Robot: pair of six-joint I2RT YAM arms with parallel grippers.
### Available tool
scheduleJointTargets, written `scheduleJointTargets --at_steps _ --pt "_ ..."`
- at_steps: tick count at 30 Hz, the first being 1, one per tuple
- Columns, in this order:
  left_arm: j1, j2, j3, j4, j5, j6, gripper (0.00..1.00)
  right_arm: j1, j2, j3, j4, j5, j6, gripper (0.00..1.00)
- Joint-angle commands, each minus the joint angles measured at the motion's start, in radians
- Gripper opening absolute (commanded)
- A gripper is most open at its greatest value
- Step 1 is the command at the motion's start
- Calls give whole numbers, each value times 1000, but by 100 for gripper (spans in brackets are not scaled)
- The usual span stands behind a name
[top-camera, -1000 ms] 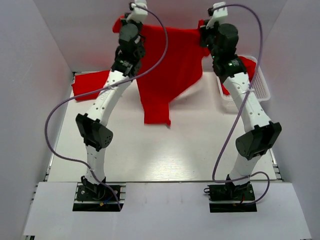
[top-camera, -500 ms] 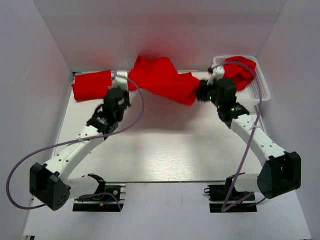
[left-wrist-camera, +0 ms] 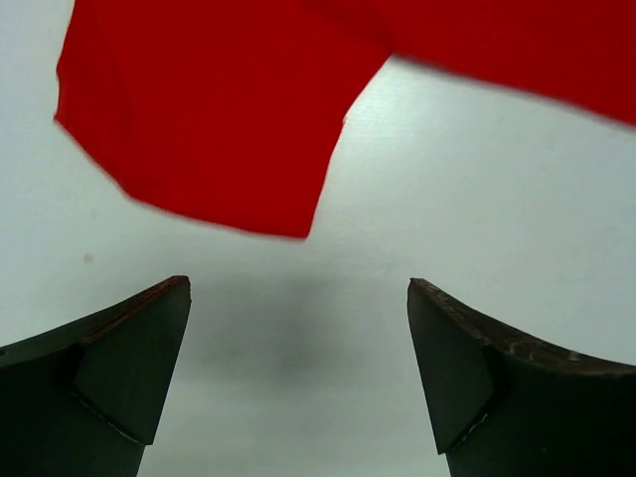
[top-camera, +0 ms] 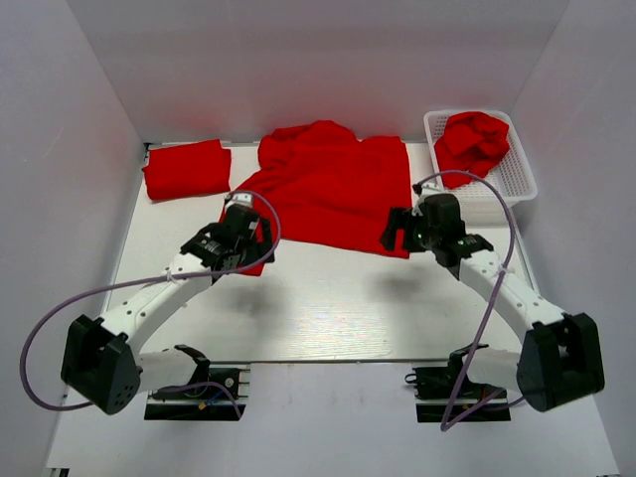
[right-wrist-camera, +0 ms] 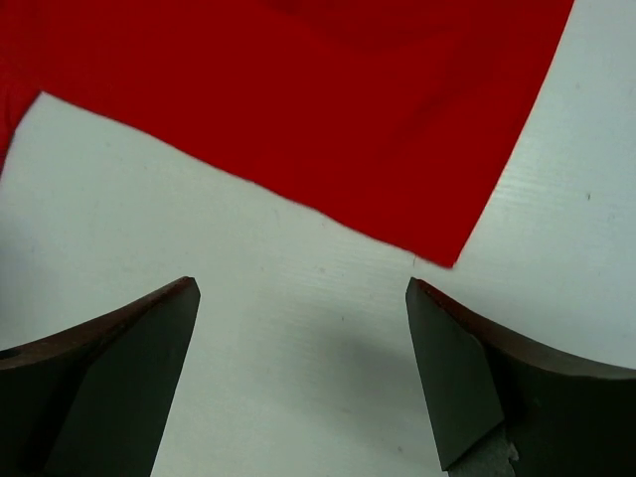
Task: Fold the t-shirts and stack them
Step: Flatten out the tshirt
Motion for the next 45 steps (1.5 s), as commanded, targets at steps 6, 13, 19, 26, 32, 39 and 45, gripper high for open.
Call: scheduleJointTargets --at_steps 6,13,19,26,32,39,45 --pt "44 290 293 63 -152 -26 100 -8 263 256 9 121 61 90" --pt "234 522 378 51 -11 -65 100 -14 470 385 -45 116 95 90" --pt "306 555 309 46 72 -97 100 -21 582 411 -39 6 114 90" --pt "378 423 145 12 12 -178 100 -31 548 359 -42 17 135 90" --pt "470 435 80 42 -40 -205 100 -44 486 299 -48 23 132 90" --pt "522 479 59 163 77 -154 90 -56 443 275 -63 49 134 90" --pt "522 499 24 229 156 -94 64 -57 427 253 -74 103 158 90"
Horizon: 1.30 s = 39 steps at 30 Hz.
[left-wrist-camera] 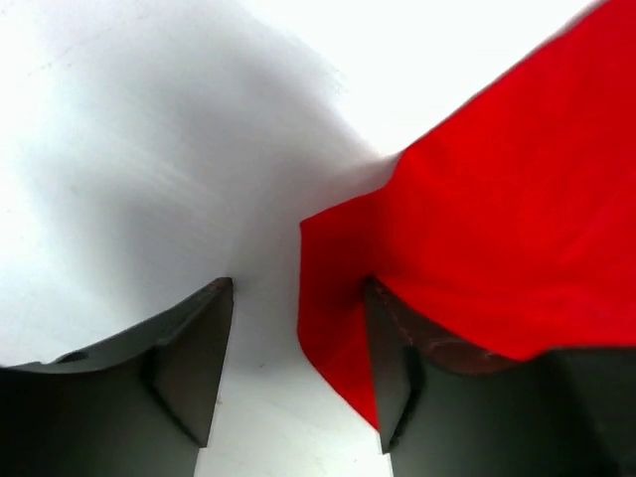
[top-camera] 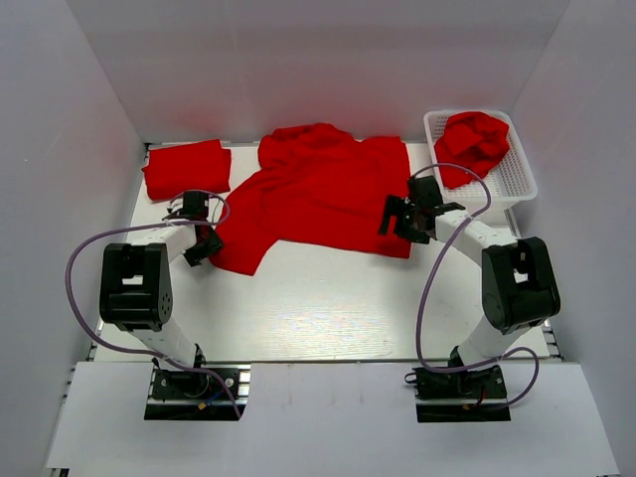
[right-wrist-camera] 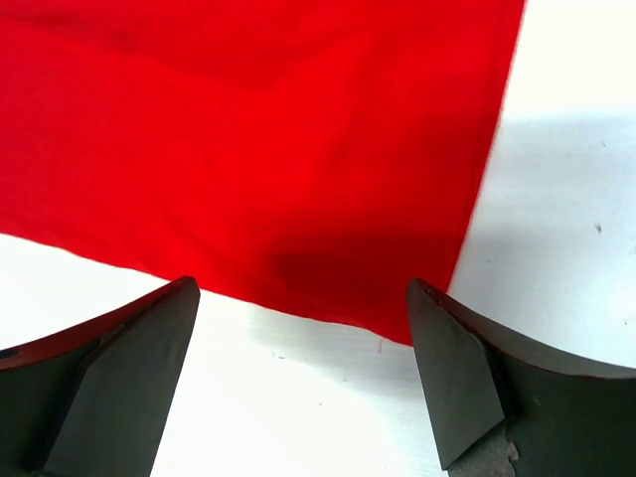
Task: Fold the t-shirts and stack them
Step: Flatten out the tshirt
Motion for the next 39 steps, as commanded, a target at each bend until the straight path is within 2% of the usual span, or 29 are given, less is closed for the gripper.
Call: scheduleJointTargets --at_steps 1,2,5,6,8,15,19,21,22,23,24,25,27,33,35,38,39 --pt "5 8 -50 90 120 43 57 -9 -44 -31 -11 68 36 90" --pt "5 8 -63 102 136 52 57 -12 -45 -37 -11 68 42 90" --pt "5 -3 -72 144 202 85 36 -18 -44 -43 -11 95 67 90" --pt "5 -3 -72 144 216 101 19 -16 -36 -43 -11 92 73 90" --pt "5 -12 -72 133 216 101 0 -15 -31 -54 -11 96 93 90" --pt "-4 -63 -132 184 251 133 0 -13 16 -68 -2 101 119 90" --pt "-13 -141 -197 216 274 153 0 -10 56 -65 26 75 131 85" --pt "-13 -188 -221 239 308 162 0 -9 76 -62 26 72 131 78" --pt "-13 -204 -242 248 319 162 0 -10 85 -62 35 55 131 70" --pt "-13 -219 -253 265 334 162 0 -10 88 -63 38 52 131 49" --pt "-13 -234 -264 276 374 173 0 -9 78 -68 60 46 133 39" --pt "-13 -262 -282 285 398 173 0 -7 62 -106 84 20 130 16" --pt "-13 -316 -296 285 420 173 0 -9 30 -128 133 4 130 0" --pt "-24 -507 -388 285 547 162 0 -15 -169 -226 137 134 116 0" --pt "-35 -607 -412 284 621 133 0 -15 -265 -238 85 183 113 0" --pt "-44 -716 -400 186 633 124 0 -15 -368 -258 -13 265 102 0" --pt "-44 -756 -400 158 623 124 0 -18 -449 -266 -44 280 101 0"
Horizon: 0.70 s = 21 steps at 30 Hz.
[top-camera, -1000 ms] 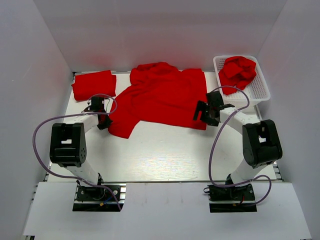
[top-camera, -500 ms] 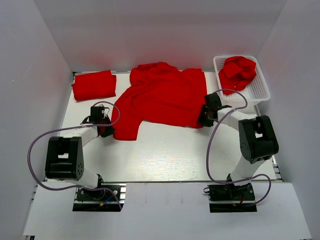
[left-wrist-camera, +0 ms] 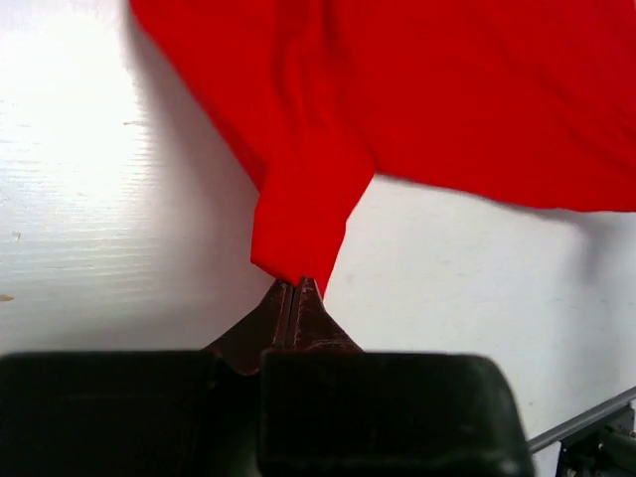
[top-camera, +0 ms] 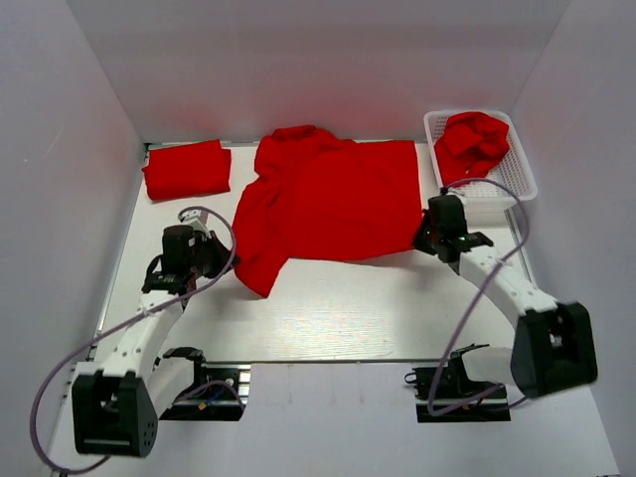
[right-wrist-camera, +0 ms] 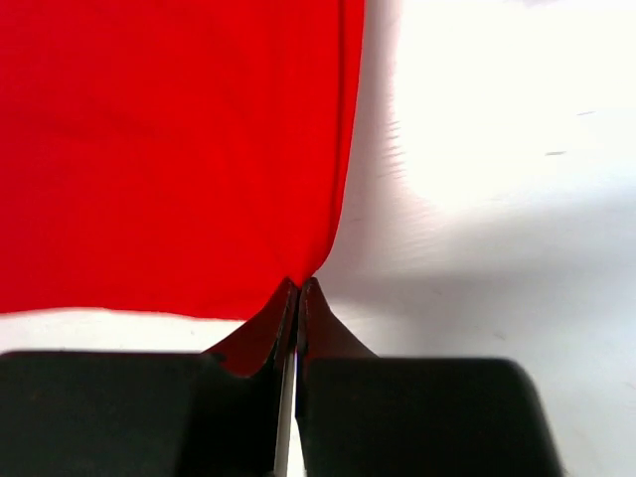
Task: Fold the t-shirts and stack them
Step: Flatten out the tshirt
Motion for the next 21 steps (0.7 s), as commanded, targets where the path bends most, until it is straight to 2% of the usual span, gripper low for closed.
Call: scheduleJointTargets --at_steps 1,5,8,13,21 --pt "-8 -176 21 -93 30 -15 0 -5 -154 -17 -108 144 -26 0" --pt "-8 -310 99 -167 -38 -15 0 -2 -302 -2 -140 175 -63 0" --pt "-8 -331 170 -113 -47 -15 0 -2 -380 64 -125 183 -103 0" --pt "-8 -332 231 -92 -46 5 0 -2 -430 137 -123 234 -157 0" --pt "-8 -321 201 -214 -35 5 0 -3 -414 65 -221 163 -125 0"
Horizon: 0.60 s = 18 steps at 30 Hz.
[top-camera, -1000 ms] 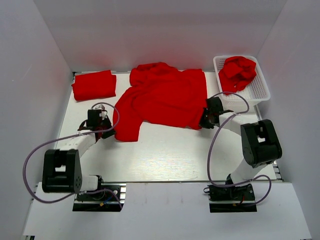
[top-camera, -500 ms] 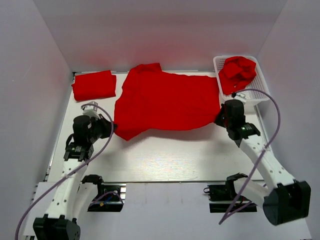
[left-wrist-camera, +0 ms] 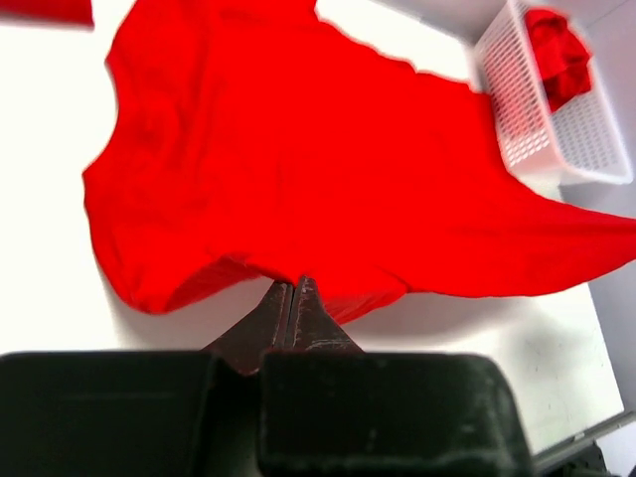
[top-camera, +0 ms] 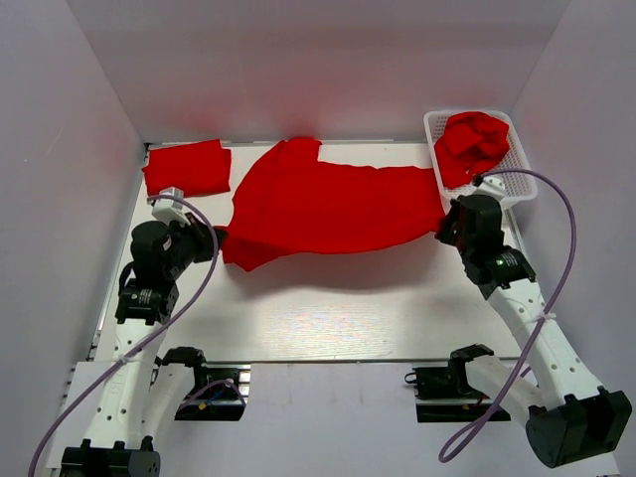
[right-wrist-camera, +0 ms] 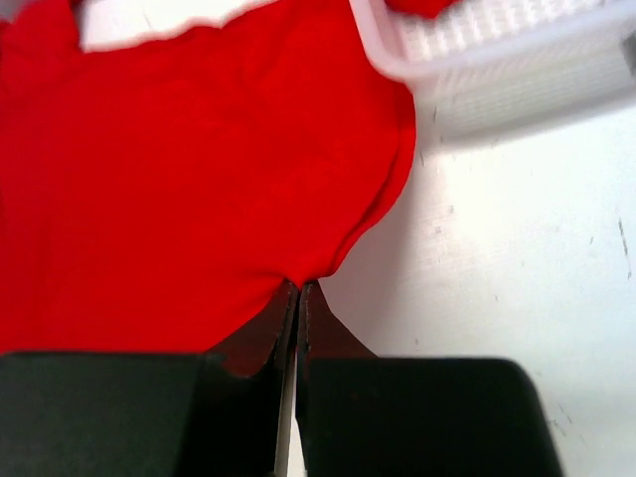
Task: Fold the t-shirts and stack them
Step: Flatten out the tshirt
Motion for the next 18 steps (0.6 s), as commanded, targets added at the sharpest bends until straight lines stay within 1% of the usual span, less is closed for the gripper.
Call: scheduleJointTargets --at_steps 1,3,4,5,7,8,9,10,11,12,13,15,16,18 --pt "-3 2 -4 -114 1 10 0 -1 13 -26 -86 -24 1 0" --pt "-3 2 -4 -173 30 10 0 -1 5 -46 -143 -55 34 0" --pt "-3 2 -4 -237 47 10 0 -1 0 -55 -166 -60 57 0" --pt "-3 2 6 -271 73 10 0 -3 -9 -60 -254 -63 79 0" --pt "-3 2 6 -338 108 10 0 -3 -24 -102 -307 -93 156 0" --pt "-3 14 -9 -398 142 0 0 -1 -35 -113 -389 -106 180 0" --pt "-3 14 -39 -424 156 0 0 -3 -44 -127 -421 -110 206 0" --pt "-3 29 -50 -458 156 0 0 -1 -59 -156 -480 -103 279 0" --pt "-3 41 -50 -524 133 0 0 -4 -64 -161 -517 -48 310 0" --pt "-3 41 -59 -547 133 0 0 -1 -107 -171 -569 -19 374 0" --pt "-3 41 -60 -561 133 0 0 -3 -125 -175 -614 1 401 0" --pt "-3 26 -84 -561 160 -20 0 -3 -159 -196 -633 -11 432 0" --pt "-3 17 -84 -549 160 -20 0 -1 -205 -207 -639 -17 446 0" --pt "-3 17 -107 -521 170 -29 0 -4 -220 -266 -610 -38 467 0"
